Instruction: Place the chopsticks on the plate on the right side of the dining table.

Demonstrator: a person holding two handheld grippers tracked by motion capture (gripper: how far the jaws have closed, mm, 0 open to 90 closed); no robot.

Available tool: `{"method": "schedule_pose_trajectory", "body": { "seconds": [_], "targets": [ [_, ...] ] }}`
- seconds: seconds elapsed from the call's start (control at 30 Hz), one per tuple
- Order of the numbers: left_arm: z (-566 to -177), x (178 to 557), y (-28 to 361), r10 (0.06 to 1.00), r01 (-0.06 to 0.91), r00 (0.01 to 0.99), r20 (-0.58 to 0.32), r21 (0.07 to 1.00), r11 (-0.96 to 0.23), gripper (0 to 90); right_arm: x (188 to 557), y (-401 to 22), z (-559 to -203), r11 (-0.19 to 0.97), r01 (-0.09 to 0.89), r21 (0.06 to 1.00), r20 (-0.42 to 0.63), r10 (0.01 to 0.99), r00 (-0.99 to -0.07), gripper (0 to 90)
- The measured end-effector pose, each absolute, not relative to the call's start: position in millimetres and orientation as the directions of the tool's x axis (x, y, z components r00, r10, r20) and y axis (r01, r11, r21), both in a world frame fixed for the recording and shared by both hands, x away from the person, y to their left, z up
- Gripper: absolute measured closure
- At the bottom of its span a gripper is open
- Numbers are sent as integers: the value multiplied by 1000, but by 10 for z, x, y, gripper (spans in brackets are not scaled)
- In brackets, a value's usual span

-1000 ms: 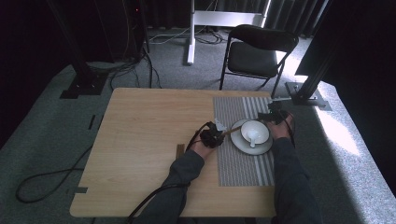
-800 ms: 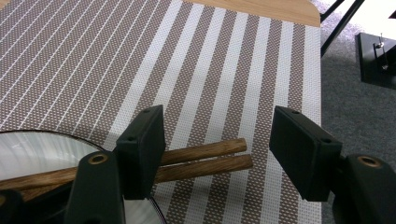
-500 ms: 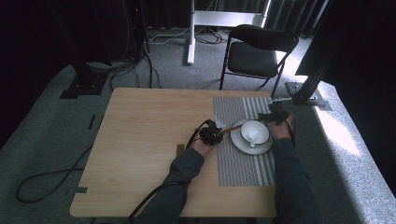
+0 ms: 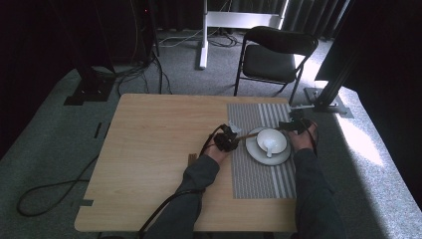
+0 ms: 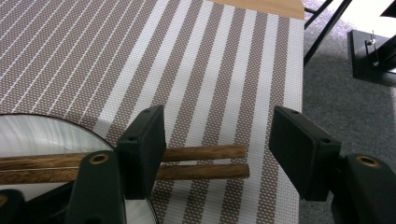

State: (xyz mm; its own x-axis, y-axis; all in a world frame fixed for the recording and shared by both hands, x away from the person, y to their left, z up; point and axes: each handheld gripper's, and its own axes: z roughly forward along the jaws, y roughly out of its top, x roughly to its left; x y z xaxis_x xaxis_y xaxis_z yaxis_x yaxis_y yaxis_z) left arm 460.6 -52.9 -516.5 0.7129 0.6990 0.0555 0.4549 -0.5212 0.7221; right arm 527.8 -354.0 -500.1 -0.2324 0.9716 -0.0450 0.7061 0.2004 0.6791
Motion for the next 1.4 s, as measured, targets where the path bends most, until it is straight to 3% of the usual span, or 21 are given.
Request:
{"method": "schedule_pose_trajectory", "body": {
  "seconds": [1.4],
  "targets": [
    [-5147,4754,-631,694,454,715,80,702,-549,742,5151,-3669,-5008,184,715,675,-36,976,-217,365]
  ]
}}
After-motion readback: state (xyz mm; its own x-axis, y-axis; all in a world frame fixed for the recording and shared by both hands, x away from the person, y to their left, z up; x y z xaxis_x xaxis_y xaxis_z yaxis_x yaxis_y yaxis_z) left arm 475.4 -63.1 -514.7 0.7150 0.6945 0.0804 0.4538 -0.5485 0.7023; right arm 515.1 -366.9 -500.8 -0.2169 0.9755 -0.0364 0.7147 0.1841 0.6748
